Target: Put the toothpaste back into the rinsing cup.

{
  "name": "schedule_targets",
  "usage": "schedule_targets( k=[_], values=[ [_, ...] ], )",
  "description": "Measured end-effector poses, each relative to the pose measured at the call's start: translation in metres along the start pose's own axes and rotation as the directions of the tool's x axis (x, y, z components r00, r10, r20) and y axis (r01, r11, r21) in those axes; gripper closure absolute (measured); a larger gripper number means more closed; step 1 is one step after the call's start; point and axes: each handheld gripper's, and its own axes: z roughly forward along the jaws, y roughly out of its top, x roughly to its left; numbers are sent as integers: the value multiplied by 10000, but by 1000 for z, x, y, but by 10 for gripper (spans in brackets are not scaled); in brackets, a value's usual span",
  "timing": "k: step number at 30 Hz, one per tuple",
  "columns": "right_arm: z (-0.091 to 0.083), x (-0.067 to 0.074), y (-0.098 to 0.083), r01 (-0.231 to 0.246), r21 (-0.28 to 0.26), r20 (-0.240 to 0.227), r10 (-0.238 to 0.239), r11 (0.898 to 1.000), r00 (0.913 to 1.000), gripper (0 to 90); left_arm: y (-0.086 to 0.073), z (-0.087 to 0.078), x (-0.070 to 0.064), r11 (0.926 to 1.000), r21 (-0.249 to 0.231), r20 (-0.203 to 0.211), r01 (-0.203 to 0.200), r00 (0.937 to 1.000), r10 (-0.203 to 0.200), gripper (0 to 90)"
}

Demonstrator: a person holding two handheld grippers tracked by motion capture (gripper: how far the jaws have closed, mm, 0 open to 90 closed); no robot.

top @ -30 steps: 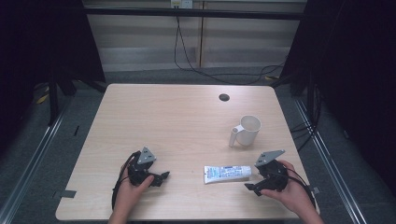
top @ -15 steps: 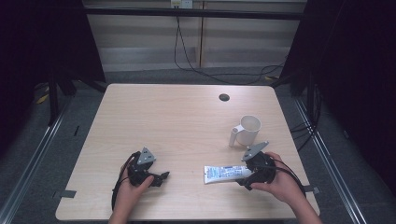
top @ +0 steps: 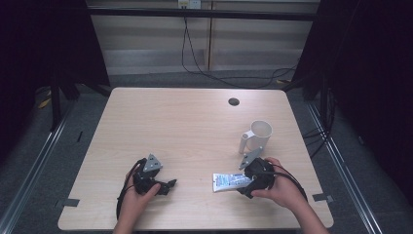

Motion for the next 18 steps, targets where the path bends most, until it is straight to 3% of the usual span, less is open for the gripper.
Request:
schedule_targets(
  k=[12, 18],
  values=[
    [18, 3, 10, 239, 416, -172, -232, 9988, 9996, 211, 0, -1, 0, 10000, 29, -34, -64, 10000, 64, 147],
    [25, 2, 17, 443, 550, -412, -420, 9975, 9983, 265, 0, -1, 0, 10000, 28, -29, -61, 10000, 61, 148]
  ],
)
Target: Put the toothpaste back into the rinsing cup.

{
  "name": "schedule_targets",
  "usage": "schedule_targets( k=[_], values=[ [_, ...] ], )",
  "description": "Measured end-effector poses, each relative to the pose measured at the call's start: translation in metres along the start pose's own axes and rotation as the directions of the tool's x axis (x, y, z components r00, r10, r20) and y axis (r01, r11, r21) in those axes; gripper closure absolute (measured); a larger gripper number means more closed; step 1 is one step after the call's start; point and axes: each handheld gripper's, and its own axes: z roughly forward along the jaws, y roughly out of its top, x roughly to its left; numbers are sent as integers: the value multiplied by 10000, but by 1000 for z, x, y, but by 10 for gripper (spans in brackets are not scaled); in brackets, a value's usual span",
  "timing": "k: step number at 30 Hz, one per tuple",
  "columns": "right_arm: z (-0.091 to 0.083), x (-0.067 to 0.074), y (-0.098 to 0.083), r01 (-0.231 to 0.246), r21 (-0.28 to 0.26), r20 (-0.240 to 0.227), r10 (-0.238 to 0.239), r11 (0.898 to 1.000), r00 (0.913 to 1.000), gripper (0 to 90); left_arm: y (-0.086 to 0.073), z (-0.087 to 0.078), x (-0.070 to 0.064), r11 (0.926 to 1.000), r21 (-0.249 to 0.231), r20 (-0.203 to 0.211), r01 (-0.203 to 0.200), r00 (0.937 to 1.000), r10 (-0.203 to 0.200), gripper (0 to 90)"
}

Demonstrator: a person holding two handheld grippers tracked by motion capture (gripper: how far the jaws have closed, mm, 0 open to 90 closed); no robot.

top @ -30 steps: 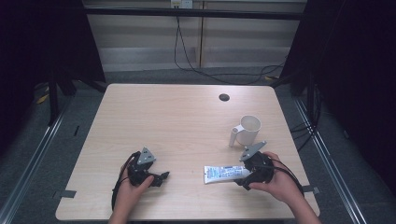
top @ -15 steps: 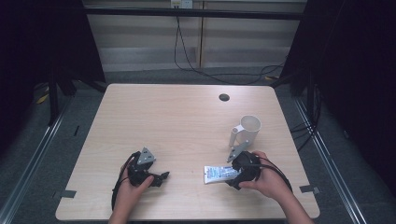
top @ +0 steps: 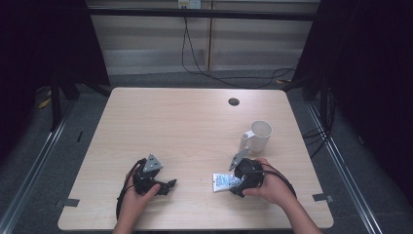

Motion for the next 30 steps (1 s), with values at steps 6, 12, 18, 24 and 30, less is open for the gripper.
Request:
schedule_targets(
  k=[6, 12, 18, 24, 30],
  values=[
    [3, -2, 3, 20, 172, -22, -20, 9999, 10000, 305, 0, 0, 0, 10000, 2, 7, 1, 10000, -1, 148],
    [2, -4, 3, -61, 336, 17, 60, 9994, 10000, 414, 0, 0, 0, 10000, -9, -18, -4, 10000, 4, 149],
    [0, -4, 7, -89, 721, 107, 81, 9974, 9999, 506, 0, 0, 0, 10000, -11, -14, 0, 10000, 0, 149],
    [-2, -5, 11, -243, 992, 66, 238, 9948, 9997, 592, 0, 0, 0, 10000, -17, 2, 6, 10000, -6, 150],
    [-6, -5, 13, -689, 1150, 64, 687, 9910, 9976, 681, 0, 0, 0, 10000, -13, 28, 6, 10000, -6, 151]
  ],
)
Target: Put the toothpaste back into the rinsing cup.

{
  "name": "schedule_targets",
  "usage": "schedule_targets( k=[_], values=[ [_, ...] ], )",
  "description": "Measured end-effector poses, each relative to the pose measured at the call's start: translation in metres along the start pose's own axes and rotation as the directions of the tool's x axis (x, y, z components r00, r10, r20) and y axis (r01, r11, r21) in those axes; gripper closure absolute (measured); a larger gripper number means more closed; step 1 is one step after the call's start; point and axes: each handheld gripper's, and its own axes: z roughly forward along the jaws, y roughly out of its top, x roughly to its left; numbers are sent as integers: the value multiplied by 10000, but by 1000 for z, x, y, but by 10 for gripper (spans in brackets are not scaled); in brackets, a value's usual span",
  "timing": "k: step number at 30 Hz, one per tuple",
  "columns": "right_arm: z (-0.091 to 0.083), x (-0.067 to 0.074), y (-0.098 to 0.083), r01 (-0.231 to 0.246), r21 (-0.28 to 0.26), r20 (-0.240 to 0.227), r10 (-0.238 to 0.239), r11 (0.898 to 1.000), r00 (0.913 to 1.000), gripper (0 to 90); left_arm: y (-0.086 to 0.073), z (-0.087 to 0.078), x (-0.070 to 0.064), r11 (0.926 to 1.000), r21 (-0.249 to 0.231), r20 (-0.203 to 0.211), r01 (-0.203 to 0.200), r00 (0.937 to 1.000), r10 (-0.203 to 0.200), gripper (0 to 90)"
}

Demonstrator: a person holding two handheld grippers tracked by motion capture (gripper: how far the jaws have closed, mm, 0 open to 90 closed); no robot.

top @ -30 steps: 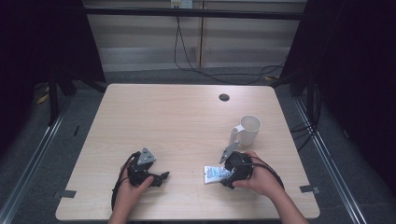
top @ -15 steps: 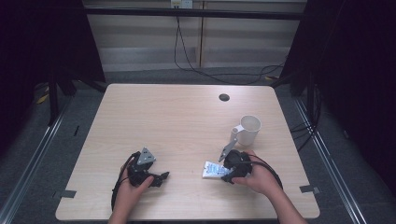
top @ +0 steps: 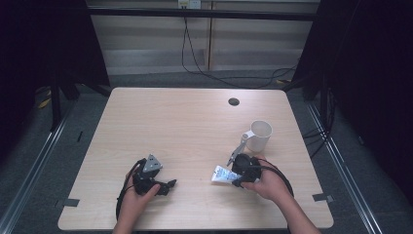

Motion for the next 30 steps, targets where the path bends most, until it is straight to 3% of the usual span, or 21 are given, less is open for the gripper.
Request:
schedule_targets(
  k=[9, 10, 17, 20, 21, 25, 27, 28, 30],
  values=[
    [-3, -3, -11, -425, -664, -157, 416, 9969, 9990, 698, 0, 0, 0, 10000, -6, 25, 4, 10000, -4, 151],
    [-7, -5, -14, -588, -1038, -260, 564, 9929, 9981, 698, 0, 0, 0, 10000, -5, 25, 5, 10000, -5, 151],
    [-18, -5, -19, -846, -1746, -511, 767, 9810, 9957, 698, 0, 0, 0, 10000, -7, 18, 11, 10000, -11, 151],
    [-24, -5, -20, -1179, -2196, -661, 1058, 9684, 9922, 698, 0, 0, 0, 10000, 1, 18, -2, 10000, 2, 151],
    [-24, -5, -20, -1179, -2196, -661, 1058, 9684, 9922, 698, 0, 0, 0, 10000, -4, 16, 3, 10000, -3, 151],
    [-30, -6, -23, -1399, -2870, -861, 1199, 9477, 9890, 697, 0, 0, 0, 10000, 0, 25, 1, 10000, -1, 151],
    [-32, -6, -23, -1471, -2996, -860, 1269, 9426, 9882, 697, 0, 0, 0, 10000, -3, 18, 4, 10000, -4, 151],
    [-35, -6, -24, -1507, -3277, -764, 1329, 9327, 9882, 698, 0, 0, 0, 10000, -4, 19, 7, 10000, -7, 151],
    [-36, -7, -24, -1505, -3396, -765, 1322, 9285, 9883, 697, 0, 0, 0, 10000, -3, 19, 3, 10000, -3, 151]
  ],
)
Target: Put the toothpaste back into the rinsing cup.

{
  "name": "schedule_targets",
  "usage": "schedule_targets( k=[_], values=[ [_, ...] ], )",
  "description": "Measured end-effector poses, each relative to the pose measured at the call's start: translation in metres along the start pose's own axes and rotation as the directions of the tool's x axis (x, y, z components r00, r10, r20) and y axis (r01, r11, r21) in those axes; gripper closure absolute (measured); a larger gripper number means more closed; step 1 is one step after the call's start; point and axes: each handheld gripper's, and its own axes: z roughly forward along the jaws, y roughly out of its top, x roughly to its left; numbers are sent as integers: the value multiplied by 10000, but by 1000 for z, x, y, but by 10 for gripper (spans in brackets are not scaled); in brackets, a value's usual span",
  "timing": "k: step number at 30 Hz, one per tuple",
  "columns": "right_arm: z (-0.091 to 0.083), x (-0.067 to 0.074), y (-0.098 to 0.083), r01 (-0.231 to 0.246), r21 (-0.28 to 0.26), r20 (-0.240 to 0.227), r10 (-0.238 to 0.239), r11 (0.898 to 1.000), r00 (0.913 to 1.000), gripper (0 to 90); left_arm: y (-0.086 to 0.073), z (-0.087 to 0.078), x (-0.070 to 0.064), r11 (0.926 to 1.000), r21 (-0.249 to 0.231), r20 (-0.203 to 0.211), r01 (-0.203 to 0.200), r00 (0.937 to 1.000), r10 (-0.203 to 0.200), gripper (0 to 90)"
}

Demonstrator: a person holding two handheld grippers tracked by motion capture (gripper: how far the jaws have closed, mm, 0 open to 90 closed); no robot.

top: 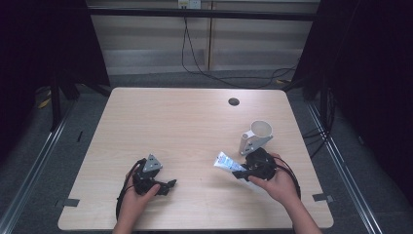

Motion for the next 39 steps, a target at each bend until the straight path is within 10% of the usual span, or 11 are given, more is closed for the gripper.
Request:
schedule_targets(
  k=[39],
  values=[
    [-45, -9, 14, -605, -3041, 25, 643, 9507, 9979, 696, 0, 0, 0, 10000, 0, 2, -1, 10000, 1, 152]
  ],
)
